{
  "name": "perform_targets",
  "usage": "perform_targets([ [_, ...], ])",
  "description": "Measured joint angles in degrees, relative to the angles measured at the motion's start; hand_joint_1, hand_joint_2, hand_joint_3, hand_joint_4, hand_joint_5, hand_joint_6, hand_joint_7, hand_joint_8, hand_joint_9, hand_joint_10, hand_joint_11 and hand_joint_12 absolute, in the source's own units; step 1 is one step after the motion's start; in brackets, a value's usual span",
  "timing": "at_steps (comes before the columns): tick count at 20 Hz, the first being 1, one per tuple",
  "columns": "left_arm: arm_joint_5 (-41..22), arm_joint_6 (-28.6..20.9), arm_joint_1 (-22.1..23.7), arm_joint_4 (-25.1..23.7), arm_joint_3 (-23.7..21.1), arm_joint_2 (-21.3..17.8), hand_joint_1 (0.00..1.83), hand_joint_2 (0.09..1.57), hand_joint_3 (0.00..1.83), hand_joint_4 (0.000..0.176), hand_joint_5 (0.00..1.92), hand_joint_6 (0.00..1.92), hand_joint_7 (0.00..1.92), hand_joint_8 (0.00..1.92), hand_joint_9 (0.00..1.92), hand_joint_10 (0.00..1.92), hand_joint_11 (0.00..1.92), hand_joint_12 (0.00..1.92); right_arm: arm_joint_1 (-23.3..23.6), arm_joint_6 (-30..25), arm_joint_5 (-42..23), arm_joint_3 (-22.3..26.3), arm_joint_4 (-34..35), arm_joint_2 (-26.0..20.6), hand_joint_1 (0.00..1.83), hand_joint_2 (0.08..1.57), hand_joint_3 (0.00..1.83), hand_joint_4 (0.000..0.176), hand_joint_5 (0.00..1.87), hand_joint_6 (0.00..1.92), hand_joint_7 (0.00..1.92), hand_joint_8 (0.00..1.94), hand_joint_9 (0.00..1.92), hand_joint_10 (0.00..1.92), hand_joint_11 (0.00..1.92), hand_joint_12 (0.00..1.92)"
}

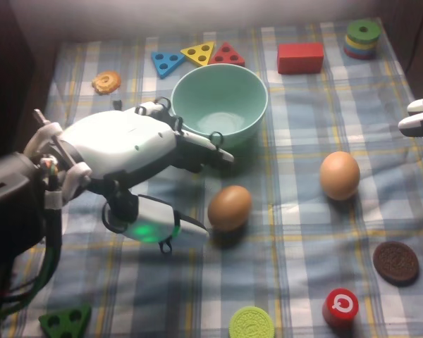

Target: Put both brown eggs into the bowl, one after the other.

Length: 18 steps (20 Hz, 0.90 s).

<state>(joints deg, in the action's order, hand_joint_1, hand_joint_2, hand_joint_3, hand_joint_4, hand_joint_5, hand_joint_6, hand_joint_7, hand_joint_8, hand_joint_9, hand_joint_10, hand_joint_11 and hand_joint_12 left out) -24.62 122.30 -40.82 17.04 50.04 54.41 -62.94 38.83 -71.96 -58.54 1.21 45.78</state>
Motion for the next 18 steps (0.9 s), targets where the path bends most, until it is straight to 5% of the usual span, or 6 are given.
perform_targets([
  [4, 0.4, -0.2, 0.0, -0.1, 0.7, 1.8, 0.82, 0.84, 0.00, 0.116, 0.57, 0.00, 0.76, 0.01, 0.78, 0.03, 0.12, 1.22, -0.1, 0.0, 0.0, 0.0, 0.3, 0.0, 0.80, 1.31, 0.00, 0.000, 0.72, 0.00, 0.70, 0.00, 0.74, 0.01, 0.44, 0.79],
  [9, 0.5, -0.6, 0.0, 0.4, 1.6, 3.3, 0.83, 0.84, 0.00, 0.122, 0.58, 0.01, 0.73, 0.01, 0.81, 0.02, 0.20, 1.23, -0.2, 0.0, -0.1, 0.0, 0.3, 0.1, 0.76, 1.32, 0.00, 0.000, 0.72, 0.00, 0.71, 0.00, 0.77, 0.01, 0.47, 0.79],
  [13, 0.5, -0.7, 0.2, 0.6, 1.7, 3.7, 0.77, 0.89, 0.00, 0.105, 0.59, 0.01, 0.74, 0.01, 0.81, 0.02, 0.18, 1.26, -0.2, 0.0, -0.1, 0.0, 0.3, 0.1, 0.73, 1.33, 0.00, 0.000, 0.73, 0.00, 0.71, 0.00, 0.76, 0.00, 0.47, 0.78],
  [17, 0.2, -1.2, 0.2, 0.5, 1.7, 4.5, 0.75, 0.89, 0.00, 0.120, 0.56, 0.00, 0.72, 0.00, 0.80, 0.01, 0.15, 1.26, -0.2, 0.0, -0.2, 0.0, 0.3, 0.1, 0.66, 1.36, 0.00, 0.000, 0.74, 0.00, 0.71, 0.00, 0.74, 0.00, 0.45, 0.71],
  [18, 0.0, -1.4, 0.2, 0.5, 1.7, 4.7, 0.77, 0.87, 0.00, 0.103, 0.58, 0.01, 0.76, 0.01, 0.81, 0.02, 0.16, 1.31, -0.2, 0.0, -0.1, 0.0, 0.3, 0.1, 0.61, 1.37, 0.00, 0.016, 0.74, 0.00, 0.71, 0.00, 0.72, 0.00, 0.43, 0.70],
])
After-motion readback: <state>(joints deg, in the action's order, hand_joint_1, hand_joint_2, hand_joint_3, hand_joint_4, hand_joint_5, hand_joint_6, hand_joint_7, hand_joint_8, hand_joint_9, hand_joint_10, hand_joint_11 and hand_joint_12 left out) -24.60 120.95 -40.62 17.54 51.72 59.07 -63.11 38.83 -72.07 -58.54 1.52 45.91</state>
